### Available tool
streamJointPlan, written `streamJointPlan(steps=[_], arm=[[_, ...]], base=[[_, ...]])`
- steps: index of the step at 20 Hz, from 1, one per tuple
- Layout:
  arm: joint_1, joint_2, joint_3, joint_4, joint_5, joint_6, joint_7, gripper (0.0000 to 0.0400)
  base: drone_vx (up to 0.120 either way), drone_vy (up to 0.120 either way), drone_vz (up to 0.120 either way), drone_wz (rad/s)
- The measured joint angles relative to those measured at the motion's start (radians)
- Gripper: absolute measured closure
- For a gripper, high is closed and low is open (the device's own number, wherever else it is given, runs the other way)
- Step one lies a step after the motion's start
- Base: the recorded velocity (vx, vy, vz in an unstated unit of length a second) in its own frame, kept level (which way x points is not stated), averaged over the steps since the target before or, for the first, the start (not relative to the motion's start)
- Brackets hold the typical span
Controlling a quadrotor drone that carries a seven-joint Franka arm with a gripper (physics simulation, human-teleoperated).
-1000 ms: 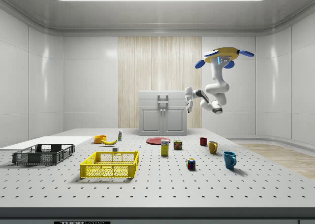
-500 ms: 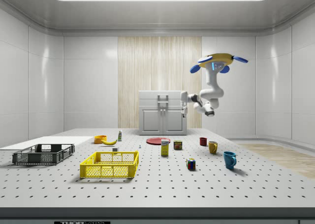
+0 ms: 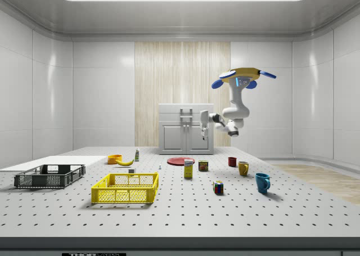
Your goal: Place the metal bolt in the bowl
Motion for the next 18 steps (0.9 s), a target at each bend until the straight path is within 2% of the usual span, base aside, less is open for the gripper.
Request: streamJointPlan(steps=[13, 18], arm=[[-0.026, -0.066, 0.023, 0.005, 0.034, 0.058, 0.024, 0.0], [-0.033, -0.09, 0.03, 0.006, 0.046, 0.079, 0.031, 0.0]], base=[[0.12, 0.0, 0.0, 0.0], [0.12, 0.0, -0.104, 0.0]])
